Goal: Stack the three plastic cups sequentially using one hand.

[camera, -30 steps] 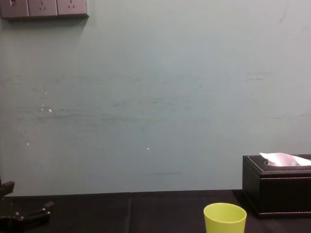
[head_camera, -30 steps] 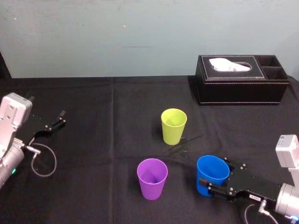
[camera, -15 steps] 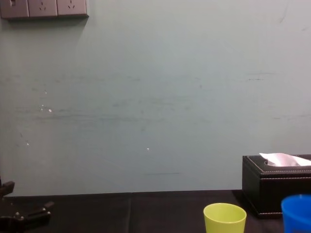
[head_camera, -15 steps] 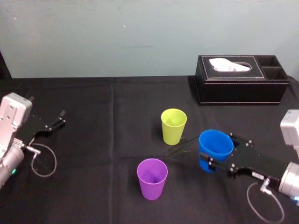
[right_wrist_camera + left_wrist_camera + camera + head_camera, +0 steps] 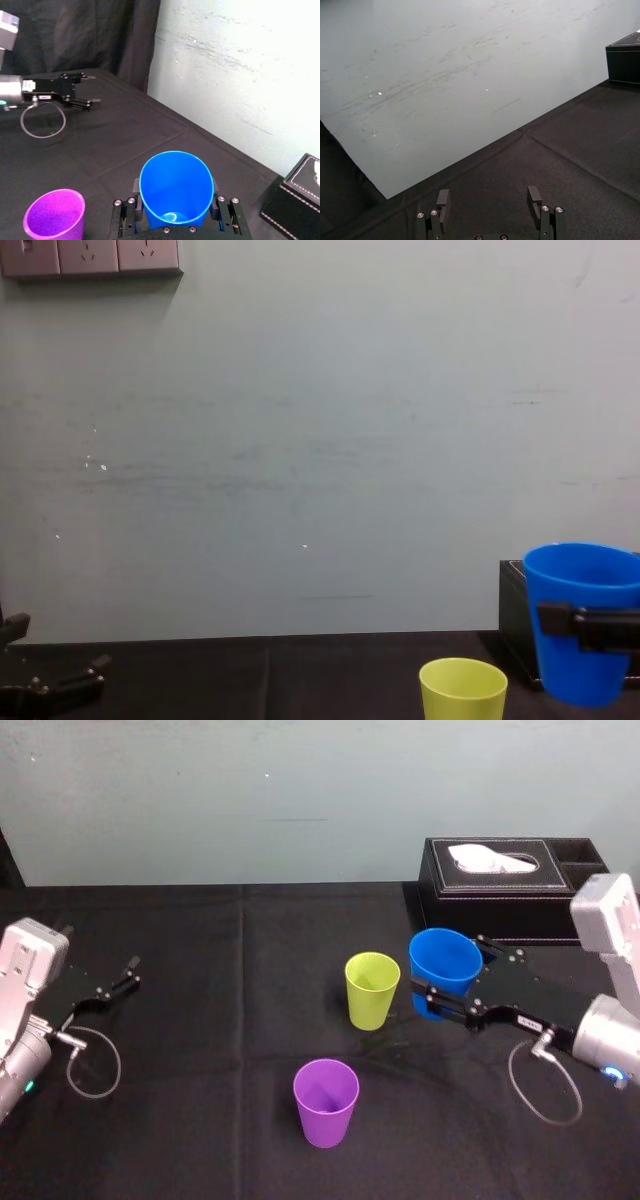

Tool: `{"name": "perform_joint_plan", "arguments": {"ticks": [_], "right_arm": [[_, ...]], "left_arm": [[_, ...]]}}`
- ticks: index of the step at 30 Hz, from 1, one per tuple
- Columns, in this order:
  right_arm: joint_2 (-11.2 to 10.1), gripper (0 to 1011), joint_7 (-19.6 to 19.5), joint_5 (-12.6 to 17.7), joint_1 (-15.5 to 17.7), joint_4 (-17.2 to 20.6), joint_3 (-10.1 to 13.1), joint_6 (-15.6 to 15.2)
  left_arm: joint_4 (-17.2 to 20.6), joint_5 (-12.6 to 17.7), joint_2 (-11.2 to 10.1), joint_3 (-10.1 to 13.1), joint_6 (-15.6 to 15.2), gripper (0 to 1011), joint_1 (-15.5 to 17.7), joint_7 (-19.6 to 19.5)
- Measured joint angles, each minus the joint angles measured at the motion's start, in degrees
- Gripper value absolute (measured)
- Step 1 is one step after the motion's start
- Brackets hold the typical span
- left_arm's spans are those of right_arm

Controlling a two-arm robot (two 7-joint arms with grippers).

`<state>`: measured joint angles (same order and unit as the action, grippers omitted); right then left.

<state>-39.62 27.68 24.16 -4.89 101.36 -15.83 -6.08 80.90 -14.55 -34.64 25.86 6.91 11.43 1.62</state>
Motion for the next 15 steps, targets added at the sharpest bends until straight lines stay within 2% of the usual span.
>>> {"name": "perform_joint_plan", "arguments": {"ticks": [7, 15], "right_arm": [[2.5, 732, 0.5, -1.5, -6.1, -4.2, -2.9, -2.1], [4.9, 732, 1.6, -0.8, -11.0, -8.0, -4.8, -4.0]], "left_arm": [[0.0, 0.0, 0.0, 0.0, 0.0, 1012, 0.0, 0.0], [0.0, 0.0, 0.0, 0.0, 0.0, 1011, 0.0, 0.0]]}}
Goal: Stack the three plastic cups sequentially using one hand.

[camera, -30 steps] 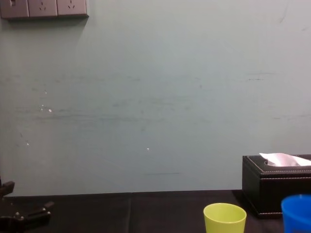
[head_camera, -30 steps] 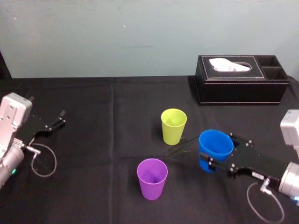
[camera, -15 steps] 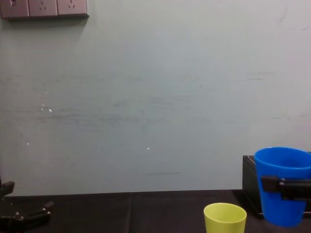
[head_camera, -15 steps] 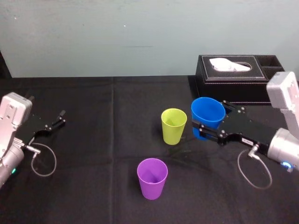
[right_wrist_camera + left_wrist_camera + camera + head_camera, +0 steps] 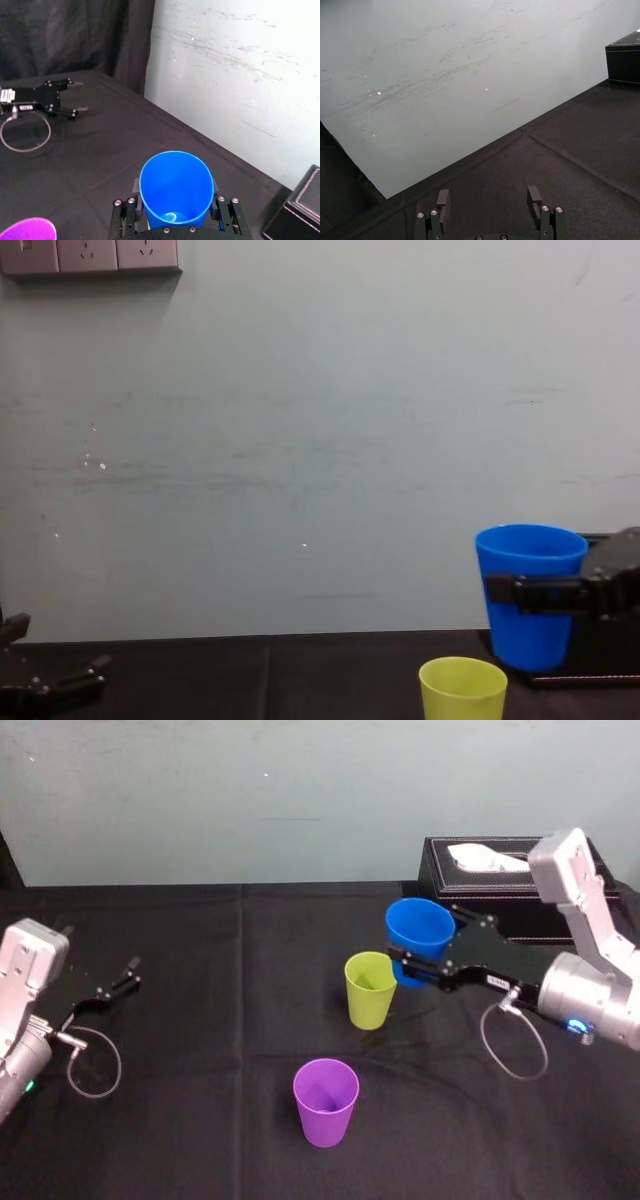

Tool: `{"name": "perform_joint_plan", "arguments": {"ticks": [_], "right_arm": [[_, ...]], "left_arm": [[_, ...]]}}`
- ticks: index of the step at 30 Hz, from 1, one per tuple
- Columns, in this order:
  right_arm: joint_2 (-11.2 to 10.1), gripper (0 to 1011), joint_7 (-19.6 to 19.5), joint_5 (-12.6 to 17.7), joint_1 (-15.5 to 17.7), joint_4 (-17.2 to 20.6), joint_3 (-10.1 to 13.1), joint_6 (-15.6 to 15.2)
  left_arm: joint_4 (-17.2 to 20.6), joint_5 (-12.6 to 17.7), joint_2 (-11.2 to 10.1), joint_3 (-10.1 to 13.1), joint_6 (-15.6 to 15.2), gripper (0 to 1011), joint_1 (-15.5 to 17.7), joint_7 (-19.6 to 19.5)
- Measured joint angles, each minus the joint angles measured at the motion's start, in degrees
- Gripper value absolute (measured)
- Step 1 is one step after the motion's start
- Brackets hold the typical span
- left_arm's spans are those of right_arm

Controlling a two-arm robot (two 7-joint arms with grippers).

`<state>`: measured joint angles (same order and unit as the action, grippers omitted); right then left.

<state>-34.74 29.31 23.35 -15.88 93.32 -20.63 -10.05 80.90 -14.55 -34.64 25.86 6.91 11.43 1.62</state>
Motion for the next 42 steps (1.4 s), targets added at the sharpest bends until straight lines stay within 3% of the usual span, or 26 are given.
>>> {"name": "perform_joint_plan", "arguments": {"ticks": [18, 42], "right_arm": [[4.7, 732, -0.6, -1.4, -6.5, -7.1, -4.8, -1.4], [6.8, 732, 0.9, -1.6, -9.2, -12.5, -6.6, -0.7]], "left_arm": [[0.0, 0.0, 0.0, 0.0, 0.0, 1011, 0.0, 0.0], [0.0, 0.0, 0.0, 0.0, 0.0, 1011, 0.0, 0.0]]}}
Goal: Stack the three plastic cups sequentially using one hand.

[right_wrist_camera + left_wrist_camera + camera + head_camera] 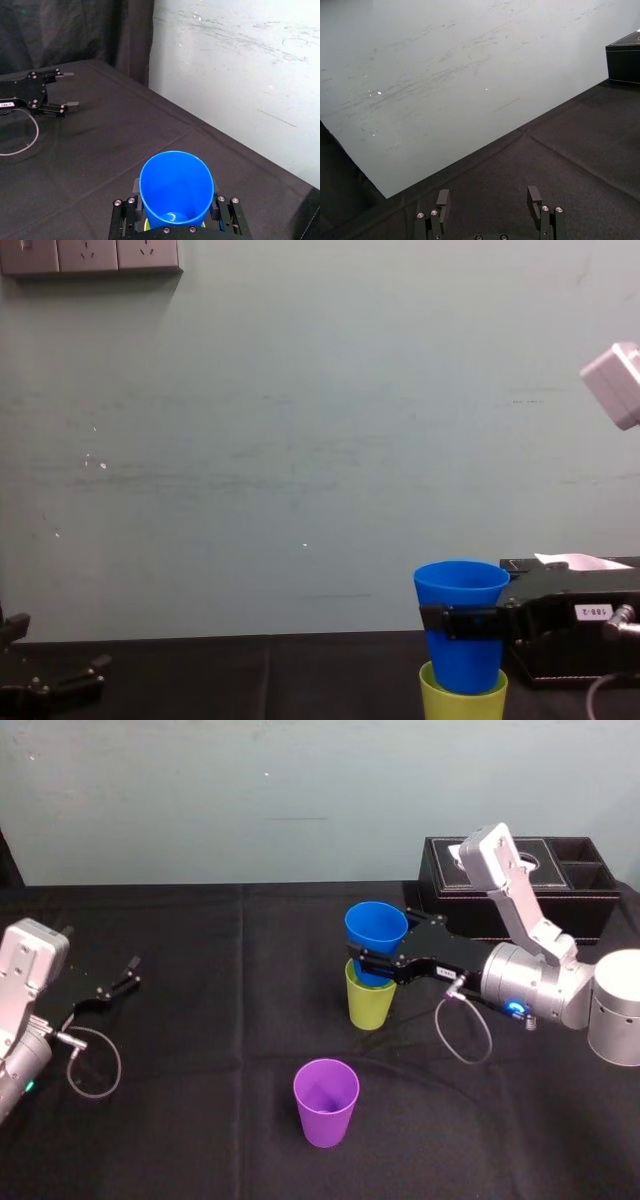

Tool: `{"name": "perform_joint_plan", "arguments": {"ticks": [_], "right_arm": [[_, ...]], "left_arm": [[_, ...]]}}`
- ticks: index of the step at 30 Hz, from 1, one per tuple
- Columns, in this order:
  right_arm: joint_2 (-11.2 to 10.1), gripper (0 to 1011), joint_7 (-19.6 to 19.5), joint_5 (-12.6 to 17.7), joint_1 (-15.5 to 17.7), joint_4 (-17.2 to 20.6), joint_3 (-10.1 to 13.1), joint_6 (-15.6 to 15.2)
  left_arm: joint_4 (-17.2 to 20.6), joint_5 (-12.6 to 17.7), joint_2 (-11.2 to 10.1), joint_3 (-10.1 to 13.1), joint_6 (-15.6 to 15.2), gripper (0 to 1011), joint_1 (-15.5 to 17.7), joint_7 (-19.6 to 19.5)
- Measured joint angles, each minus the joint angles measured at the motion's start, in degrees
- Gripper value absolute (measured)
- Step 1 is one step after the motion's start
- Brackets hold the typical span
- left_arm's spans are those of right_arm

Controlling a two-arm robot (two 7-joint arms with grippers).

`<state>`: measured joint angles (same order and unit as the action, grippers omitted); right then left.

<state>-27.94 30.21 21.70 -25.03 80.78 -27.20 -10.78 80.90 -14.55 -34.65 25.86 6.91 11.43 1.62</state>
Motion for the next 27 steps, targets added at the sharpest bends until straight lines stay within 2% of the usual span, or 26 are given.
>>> {"name": "perform_joint_plan", "arguments": {"ticks": [15, 27], "right_arm": [[0.9, 732, 0.2, -0.1, -0.5, -2.7, -0.6, 1.0], [0.9, 735, 0.4, 0.0, -0.5, -2.9, -0.5, 1.2]], "left_arm": [[0.0, 0.0, 0.0, 0.0, 0.0, 1011, 0.0, 0.0], [0.0, 0.0, 0.0, 0.0, 0.0, 1011, 0.0, 0.0]]}}
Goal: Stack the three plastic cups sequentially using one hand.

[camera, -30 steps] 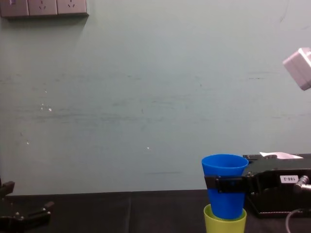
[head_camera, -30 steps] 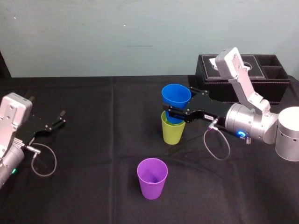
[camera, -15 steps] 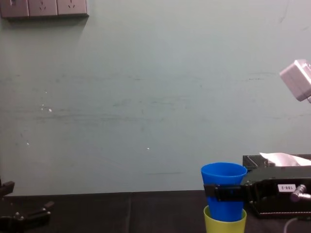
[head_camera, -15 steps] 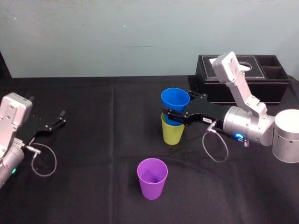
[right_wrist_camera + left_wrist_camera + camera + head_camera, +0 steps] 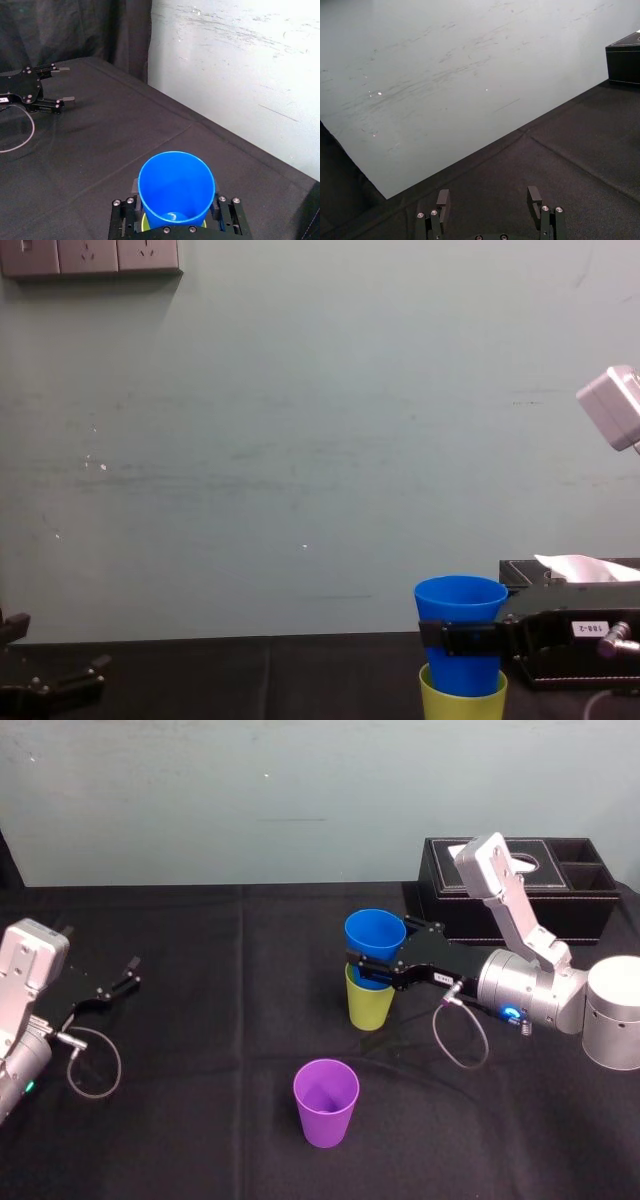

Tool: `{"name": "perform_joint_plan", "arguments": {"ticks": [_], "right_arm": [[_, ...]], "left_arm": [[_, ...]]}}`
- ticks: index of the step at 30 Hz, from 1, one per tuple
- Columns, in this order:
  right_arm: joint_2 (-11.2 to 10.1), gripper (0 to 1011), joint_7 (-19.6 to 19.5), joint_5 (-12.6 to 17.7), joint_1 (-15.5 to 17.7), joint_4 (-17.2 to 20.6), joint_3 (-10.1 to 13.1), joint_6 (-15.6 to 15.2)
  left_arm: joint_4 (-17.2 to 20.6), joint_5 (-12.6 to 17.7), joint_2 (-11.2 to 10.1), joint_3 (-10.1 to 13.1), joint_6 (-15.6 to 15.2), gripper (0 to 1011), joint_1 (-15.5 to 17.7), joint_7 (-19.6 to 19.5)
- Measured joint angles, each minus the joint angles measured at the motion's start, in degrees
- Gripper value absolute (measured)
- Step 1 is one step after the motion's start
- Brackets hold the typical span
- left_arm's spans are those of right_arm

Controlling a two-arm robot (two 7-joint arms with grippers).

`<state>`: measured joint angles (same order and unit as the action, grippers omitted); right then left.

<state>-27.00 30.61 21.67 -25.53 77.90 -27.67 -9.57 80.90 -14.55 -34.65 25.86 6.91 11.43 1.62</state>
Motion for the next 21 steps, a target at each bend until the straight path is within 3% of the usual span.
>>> {"name": "perform_joint_plan", "arguments": {"ticks": [10, 21], "right_arm": [[0.0, 992, 0.0, 0.0, 0.0, 0.1, 0.0, -0.1], [-0.1, 1003, 0.0, 0.0, 0.0, 0.2, 0.0, -0.1]], "left_arm": [[0.0, 0.0, 0.0, 0.0, 0.0, 1011, 0.0, 0.0], [0.0, 0.0, 0.0, 0.0, 0.0, 1011, 0.0, 0.0]]}}
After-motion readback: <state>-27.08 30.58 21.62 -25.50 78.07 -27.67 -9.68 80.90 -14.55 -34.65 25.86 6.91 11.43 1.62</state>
